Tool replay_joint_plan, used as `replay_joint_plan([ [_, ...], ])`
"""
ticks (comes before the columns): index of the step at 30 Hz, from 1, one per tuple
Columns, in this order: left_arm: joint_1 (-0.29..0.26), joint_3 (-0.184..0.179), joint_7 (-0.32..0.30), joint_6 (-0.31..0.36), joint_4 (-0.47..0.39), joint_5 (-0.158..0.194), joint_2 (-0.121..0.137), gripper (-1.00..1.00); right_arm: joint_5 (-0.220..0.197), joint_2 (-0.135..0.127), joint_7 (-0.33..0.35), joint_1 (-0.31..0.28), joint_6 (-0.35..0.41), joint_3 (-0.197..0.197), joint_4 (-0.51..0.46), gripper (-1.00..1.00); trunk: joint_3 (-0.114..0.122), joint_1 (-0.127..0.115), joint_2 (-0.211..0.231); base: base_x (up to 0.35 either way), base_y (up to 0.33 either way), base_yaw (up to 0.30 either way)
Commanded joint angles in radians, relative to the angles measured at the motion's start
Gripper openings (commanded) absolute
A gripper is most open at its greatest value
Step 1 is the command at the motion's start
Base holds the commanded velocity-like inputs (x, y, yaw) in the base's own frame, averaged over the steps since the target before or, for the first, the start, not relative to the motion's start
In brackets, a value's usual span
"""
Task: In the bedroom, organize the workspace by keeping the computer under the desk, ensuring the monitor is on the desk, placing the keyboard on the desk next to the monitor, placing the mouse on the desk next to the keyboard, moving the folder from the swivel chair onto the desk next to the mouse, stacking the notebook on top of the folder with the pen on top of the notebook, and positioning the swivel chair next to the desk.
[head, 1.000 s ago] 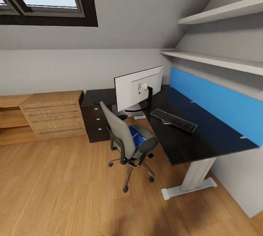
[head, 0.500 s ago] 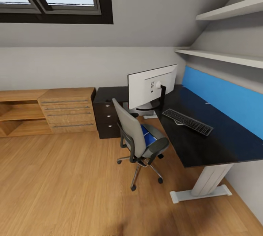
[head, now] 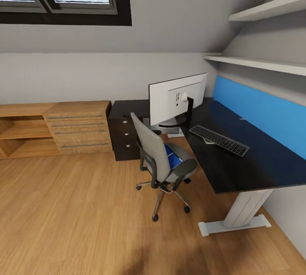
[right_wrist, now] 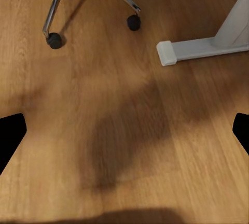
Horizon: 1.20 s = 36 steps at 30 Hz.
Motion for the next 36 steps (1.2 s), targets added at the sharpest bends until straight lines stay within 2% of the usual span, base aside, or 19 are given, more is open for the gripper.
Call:
replay_joint_plan([
  [1, 0.000, 0.001, 0.001, 0.003, -0.014, -0.004, 0.000, 1.00, 0.000, 0.000, -0.003, -0.001, -0.003, 0.000, 0.000, 1.00, -0.004, 0.004, -0.008, 0.000, 0.000, 0.000],
  [4, 0.000, 0.001, 0.004, 0.047, -0.055, -0.025, 0.000, 1.00, -0.001, 0.000, -0.003, -0.001, -0.003, 0.000, -0.001, 1.00, -0.014, 0.015, -0.029, 0.000, 0.000, 0.000],
  [6, -0.001, 0.001, 0.007, 0.127, -0.100, -0.039, -0.001, 1.00, -0.001, 0.000, -0.003, -0.001, -0.003, 0.000, -0.001, 1.00, -0.020, 0.023, -0.043, 0.000, 0.000, 0.000],
  [13, -0.002, 0.001, 0.010, 0.362, -0.222, -0.050, -0.020, 1.00, -0.001, 0.000, -0.003, -0.001, -0.002, 0.000, -0.001, 1.00, -0.042, 0.050, -0.092, 0.000, 0.000, 0.000],
  [18, -0.002, 0.000, 0.011, 0.453, -0.289, -0.053, -0.038, 1.00, -0.001, -0.001, -0.003, -0.002, -0.001, 0.000, -0.001, 1.00, -0.058, 0.069, -0.127, 0.000, 0.000, 0.000],
  [24, -0.009, 0.001, 0.016, 0.486, -0.316, -0.055, -0.045, 1.00, 0.000, -0.008, -0.003, -0.002, -0.001, 0.000, -0.001, 1.00, -0.076, 0.092, -0.169, 0.000, 0.000, 0.000],
  [30, -0.014, 0.003, 0.016, 0.484, -0.296, -0.054, -0.042, 1.00, 0.000, -0.014, -0.003, -0.002, -0.001, 0.000, -0.001, 1.00, -0.095, 0.115, -0.211, 0.000, 0.000, 0.000],
  [31, -0.015, 0.004, 0.014, 0.442, -0.261, -0.056, -0.039, 1.00, 0.000, -0.015, -0.003, -0.002, -0.001, 0.000, -0.001, 1.00, -0.098, 0.119, -0.218, 0.000, 0.000, 0.000],
  [33, -0.015, 0.004, 0.014, 0.424, -0.251, -0.056, -0.037, 1.00, 0.000, -0.015, -0.003, -0.002, -0.001, 0.000, -0.001, 1.00, -0.105, 0.127, -0.232, 0.000, 0.000, 0.000],
  [36, -0.015, 0.005, 0.012, 0.348, -0.214, -0.056, -0.024, 1.00, 0.000, -0.016, -0.003, -0.002, -0.001, 0.000, -0.001, 1.00, -0.114, 0.138, -0.253, 0.000, 0.000, 0.000],
])
